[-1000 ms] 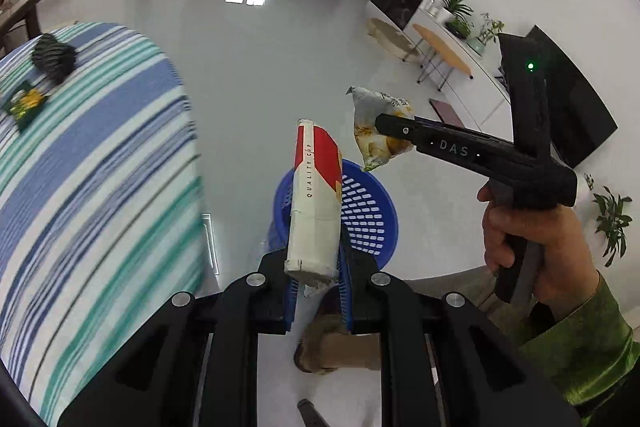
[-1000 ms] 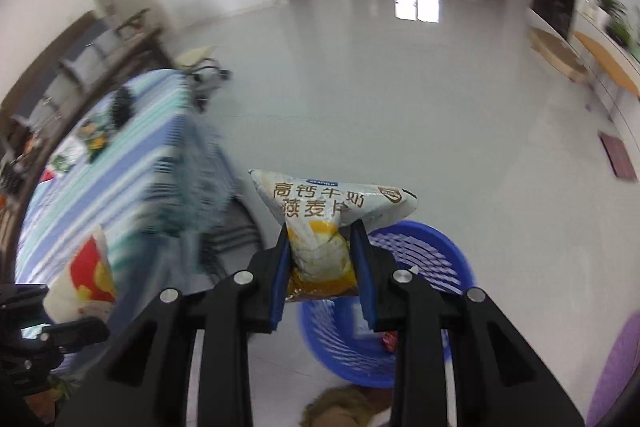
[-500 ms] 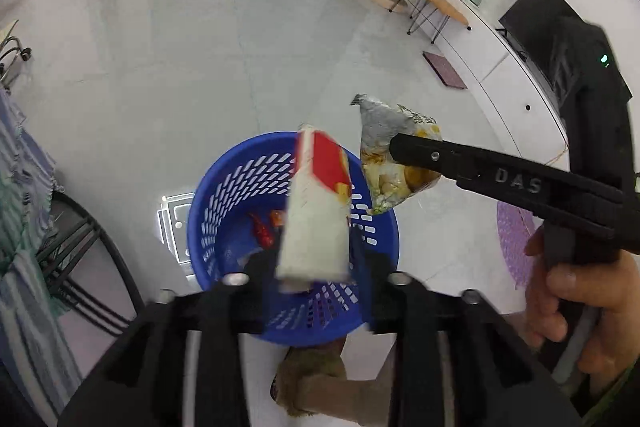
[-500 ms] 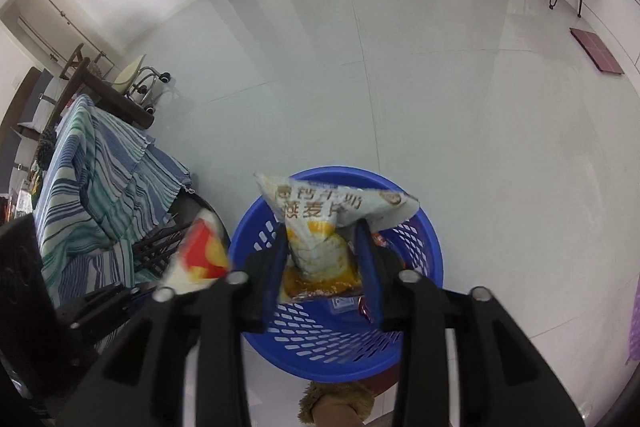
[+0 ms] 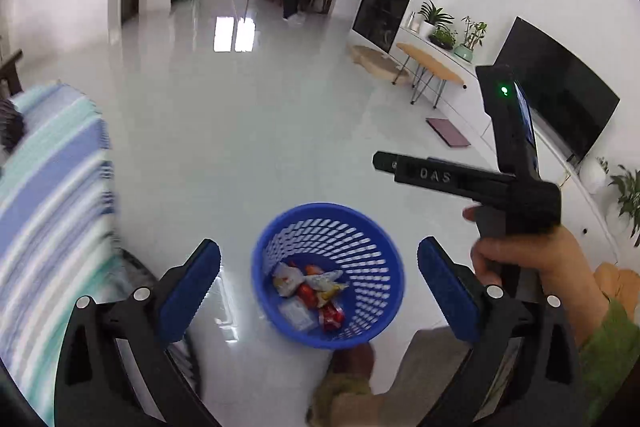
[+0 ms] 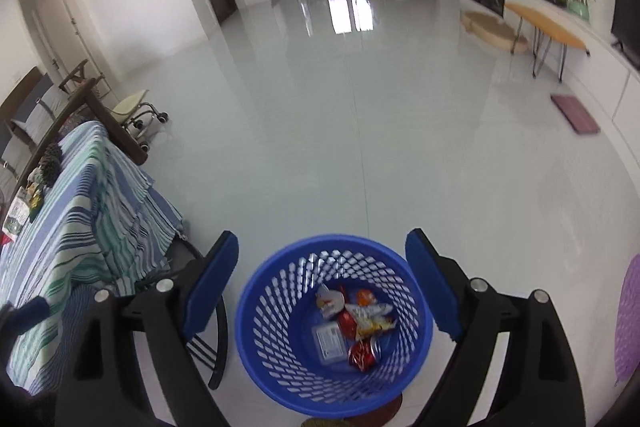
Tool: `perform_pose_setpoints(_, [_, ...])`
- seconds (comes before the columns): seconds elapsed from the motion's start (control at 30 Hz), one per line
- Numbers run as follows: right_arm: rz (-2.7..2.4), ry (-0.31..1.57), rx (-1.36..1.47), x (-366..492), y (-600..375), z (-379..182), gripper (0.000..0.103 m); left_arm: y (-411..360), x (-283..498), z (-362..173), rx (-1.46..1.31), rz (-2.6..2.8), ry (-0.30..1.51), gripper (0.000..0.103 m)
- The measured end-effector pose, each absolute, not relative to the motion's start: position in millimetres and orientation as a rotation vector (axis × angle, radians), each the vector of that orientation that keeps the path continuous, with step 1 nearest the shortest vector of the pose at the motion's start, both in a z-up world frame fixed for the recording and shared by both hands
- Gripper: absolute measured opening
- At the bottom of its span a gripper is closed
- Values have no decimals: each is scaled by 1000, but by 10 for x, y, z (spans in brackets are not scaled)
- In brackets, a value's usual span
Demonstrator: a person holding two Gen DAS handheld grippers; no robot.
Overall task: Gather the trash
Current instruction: 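Move both tools back over the table toward the milk carton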
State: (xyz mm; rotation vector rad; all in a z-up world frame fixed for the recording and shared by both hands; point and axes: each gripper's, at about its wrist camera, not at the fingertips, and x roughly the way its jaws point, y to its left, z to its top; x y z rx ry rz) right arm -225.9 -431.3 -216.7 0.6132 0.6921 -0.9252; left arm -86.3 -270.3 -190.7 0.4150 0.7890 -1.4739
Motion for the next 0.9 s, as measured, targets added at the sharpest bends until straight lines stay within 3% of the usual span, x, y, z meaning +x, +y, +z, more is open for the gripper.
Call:
perform_pose_setpoints(0.23, [-838,622,392,-1532,-3678,-1918,88,-1730,-98,-1699,455,-1279,752,98])
perform_pose_setpoints(0.53, [-457,748,331,-367,-2495,-1858,89,-363,1555,-1839,361,-902,866,98])
perform_pose_setpoints(0.9, [-335,952,209,934,-2051,-2043,90,-154,2323,-2029,431,-846,895,98])
